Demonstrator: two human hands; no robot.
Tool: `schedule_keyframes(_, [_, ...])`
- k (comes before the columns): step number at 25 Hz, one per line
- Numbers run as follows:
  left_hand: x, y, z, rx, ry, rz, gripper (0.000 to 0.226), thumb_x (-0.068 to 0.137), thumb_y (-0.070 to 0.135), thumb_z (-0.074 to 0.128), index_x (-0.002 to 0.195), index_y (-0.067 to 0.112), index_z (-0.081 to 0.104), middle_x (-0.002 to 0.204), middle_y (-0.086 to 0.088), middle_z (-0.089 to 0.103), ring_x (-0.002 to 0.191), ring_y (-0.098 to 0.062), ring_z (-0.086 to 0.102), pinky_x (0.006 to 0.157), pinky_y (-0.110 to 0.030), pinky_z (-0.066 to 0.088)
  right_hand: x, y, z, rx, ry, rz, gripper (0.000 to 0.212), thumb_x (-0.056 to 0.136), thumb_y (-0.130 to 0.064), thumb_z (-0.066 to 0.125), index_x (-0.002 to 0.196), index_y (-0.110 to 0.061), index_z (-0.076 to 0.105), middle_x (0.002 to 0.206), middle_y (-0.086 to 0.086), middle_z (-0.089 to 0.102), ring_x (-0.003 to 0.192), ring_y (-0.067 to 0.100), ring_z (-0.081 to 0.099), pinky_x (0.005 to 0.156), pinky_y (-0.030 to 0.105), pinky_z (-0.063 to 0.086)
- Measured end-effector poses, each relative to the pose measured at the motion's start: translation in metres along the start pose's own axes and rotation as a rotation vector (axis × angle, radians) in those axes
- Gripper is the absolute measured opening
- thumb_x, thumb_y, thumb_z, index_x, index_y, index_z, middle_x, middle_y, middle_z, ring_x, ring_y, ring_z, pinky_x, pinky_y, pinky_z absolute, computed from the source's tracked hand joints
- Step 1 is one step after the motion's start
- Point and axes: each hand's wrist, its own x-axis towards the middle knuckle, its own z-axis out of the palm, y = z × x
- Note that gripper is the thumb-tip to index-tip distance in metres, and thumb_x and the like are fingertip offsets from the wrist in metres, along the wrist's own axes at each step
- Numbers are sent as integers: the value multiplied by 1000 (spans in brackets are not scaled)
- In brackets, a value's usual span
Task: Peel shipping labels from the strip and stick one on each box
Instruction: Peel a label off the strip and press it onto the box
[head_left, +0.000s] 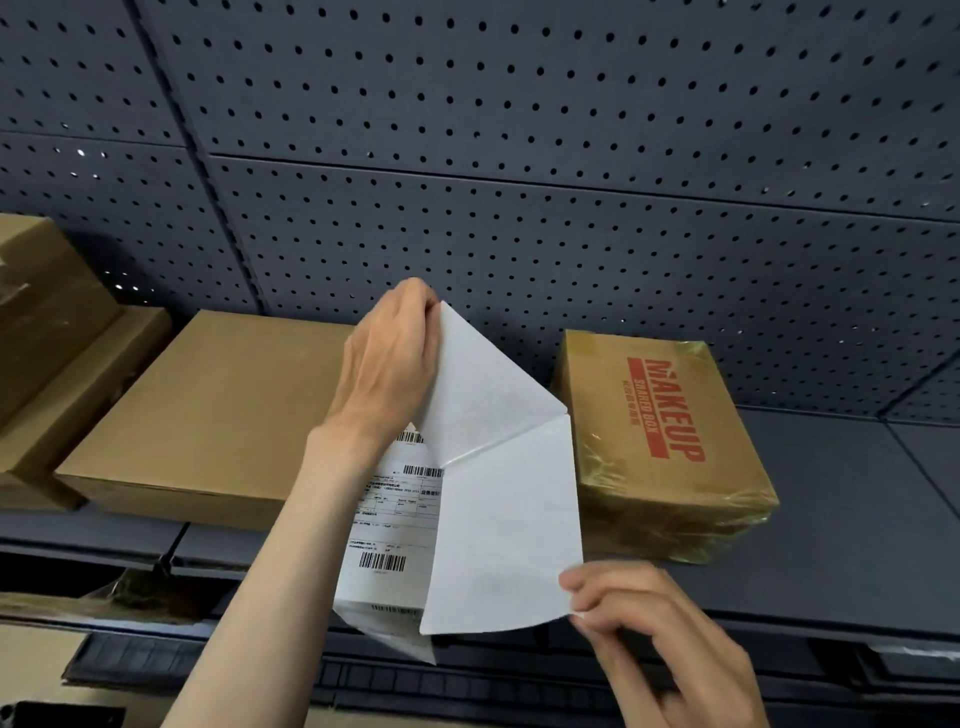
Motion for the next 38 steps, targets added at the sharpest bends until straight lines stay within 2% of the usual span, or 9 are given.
schedule_keyframes(3, [6, -11, 13, 2, -12, -36, 14, 104, 22, 37, 95, 13, 44, 93, -6, 56, 84, -26, 50, 71, -39, 39, -17, 20, -27, -98, -158, 321, 75, 52, -76, 84, 117, -43, 69, 123, -35, 64, 84, -29, 59, 82, -2, 43])
schedule_keyframes(4, [6, -15, 17, 3, -24, -50, 14, 104, 22, 37, 94, 15, 43, 93, -6, 56, 85, -26, 50, 71, -38, 38, -27, 19, -34, -22, -257, 430, 64, 44, -81, 80, 100, -50, 73, 112, -40, 66, 79, -29, 59, 80, -3, 42])
schedule_keyframes(6, [5, -22, 22, 5, -33, -70, 14, 104, 24, 36, 93, 16, 42, 94, -5, 56, 86, -26, 49, 72, -38, 38, -31, 6, -37, -131, -155, 225, 16, 71, -42, 82, 76, -35, 69, 89, -24, 74, 78, -8, 70, 75, 3, 48])
schedule_keyframes(11, [2, -22, 28, 65, -1, 33, 14, 105, 17, 41, 96, 11, 49, 95, -7, 56, 87, -27, 49, 72, -42, 43, -17, -6, -42, -41, 208, 283, 37, 70, 7, 85, 61, -21, 62, 70, -6, 70, 63, 10, 69, 63, 18, 52])
schedule_keyframes(16, [-42, -14, 57, 212, -78, 346, 8, 98, 9, 56, 92, 5, 58, 92, -13, 56, 78, -33, 52, 64, -43, 41, 10, 14, -64, 443, 458, 440, 26, 71, -15, 91, 73, -19, 65, 80, -1, 74, 68, 8, 70, 66, 14, 56])
schedule_keyframes(19, [-82, -13, 73, 129, -155, 395, 7, 92, 14, 63, 90, 8, 62, 97, -10, 58, 82, -30, 54, 65, -40, 41, 40, 31, -82, 485, 514, 560, 26, 71, 2, 78, 74, -20, 66, 79, 0, 76, 68, 7, 71, 58, 16, 56])
schedule_keyframes(26, [-111, 9, 72, -95, -156, 155, 16, 78, 27, 71, 84, 16, 63, 93, 3, 60, 85, -20, 56, 72, -30, 37, 86, 56, -91, 498, 398, 671, 31, 79, 11, 77, 101, -3, 61, 85, 9, 71, 57, 8, 63, 44, 20, 48])
schedule_keyframes(32, [-115, 76, 47, -939, -261, -360, 21, 81, 46, 71, 89, 27, 75, 78, -3, 72, 73, -16, 65, 71, -30, 51, 107, 69, -101, 512, 354, 683, 27, 79, 7, 79, 102, 0, 69, 87, 8, 76, 66, 21, 65, 44, 21, 48])
schedule_keyframes(38, [-119, 107, 56, -1150, -204, -597, 11, 66, 11, 89, 69, 11, 78, 58, -4, 68, 48, -7, 53, 46, -15, 41, 130, 78, -113, 510, 335, 641, 15, 82, 7, 77, 90, -4, 72, 73, -1, 76, 67, 10, 70, 45, 21, 50])
